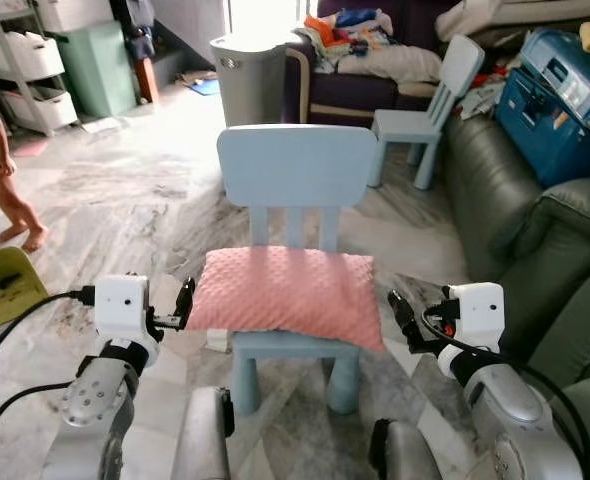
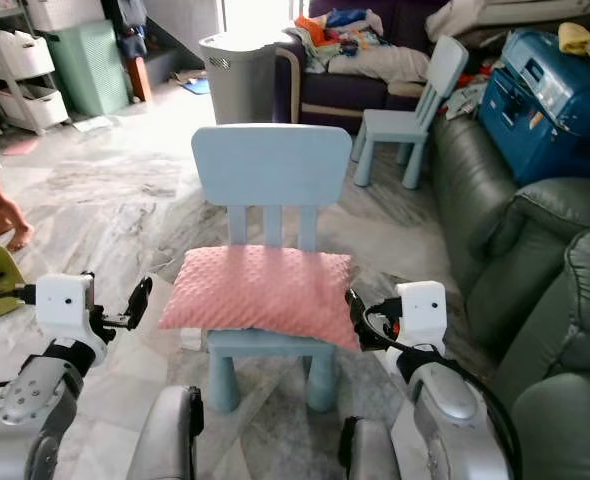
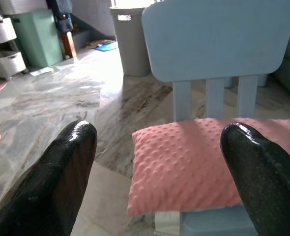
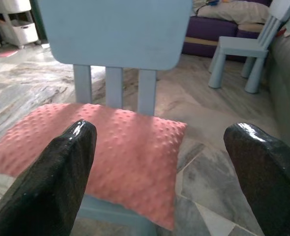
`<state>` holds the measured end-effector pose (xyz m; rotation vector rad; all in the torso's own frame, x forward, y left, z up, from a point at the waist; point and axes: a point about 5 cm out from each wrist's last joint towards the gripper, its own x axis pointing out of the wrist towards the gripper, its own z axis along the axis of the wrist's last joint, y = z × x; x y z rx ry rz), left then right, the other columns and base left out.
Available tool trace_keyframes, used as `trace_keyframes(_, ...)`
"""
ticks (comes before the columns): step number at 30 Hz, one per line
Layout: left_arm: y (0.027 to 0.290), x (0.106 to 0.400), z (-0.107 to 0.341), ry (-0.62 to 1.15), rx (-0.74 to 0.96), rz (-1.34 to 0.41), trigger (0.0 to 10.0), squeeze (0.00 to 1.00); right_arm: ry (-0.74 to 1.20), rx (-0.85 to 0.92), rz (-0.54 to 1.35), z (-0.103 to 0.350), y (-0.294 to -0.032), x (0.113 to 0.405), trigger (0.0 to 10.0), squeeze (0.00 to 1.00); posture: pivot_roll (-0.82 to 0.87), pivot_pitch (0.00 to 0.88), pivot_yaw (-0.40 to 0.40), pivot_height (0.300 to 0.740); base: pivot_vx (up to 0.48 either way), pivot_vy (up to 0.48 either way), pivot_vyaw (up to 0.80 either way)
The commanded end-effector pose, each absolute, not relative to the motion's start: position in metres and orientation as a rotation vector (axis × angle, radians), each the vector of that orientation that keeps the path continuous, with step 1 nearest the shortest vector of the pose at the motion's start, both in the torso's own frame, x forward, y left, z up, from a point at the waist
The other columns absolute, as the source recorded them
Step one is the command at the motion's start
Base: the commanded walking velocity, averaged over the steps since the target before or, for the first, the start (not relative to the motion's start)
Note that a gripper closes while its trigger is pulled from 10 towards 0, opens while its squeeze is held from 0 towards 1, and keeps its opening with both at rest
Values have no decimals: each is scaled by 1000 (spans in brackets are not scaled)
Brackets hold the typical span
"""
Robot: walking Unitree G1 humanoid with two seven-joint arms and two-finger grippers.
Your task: Move the pillow to the sofa
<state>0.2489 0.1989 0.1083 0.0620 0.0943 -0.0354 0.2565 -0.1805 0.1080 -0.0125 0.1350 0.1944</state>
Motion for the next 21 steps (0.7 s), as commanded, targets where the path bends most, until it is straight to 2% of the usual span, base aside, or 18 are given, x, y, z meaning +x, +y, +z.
trace_keyframes(1,199,252,112,86,81,-29,10000,0,118,-17,205,112,-178,259,10000,0,-8,0,-9,484,0,0,0)
trace_keyframes(11,208,249,114,87,89,10,10000,0,100,-46,226,118,-178,263,10000,0,2,0,-14,429,0,0,0)
trace_keyframes(13,212,251,117,83,100,28,10000,0,99,-56,233,120,-179,266,10000,0,6,10,-15,429,0,0,0)
trace_keyframes(17,228,254,123,74,138,114,10000,0,75,-90,273,129,-182,273,10000,0,14,40,-13,429,0,0,0)
trace_keyframes(21,259,257,130,77,180,252,10000,0,52,-65,298,143,-189,286,10000,0,25,84,-7,429,0,0,0)
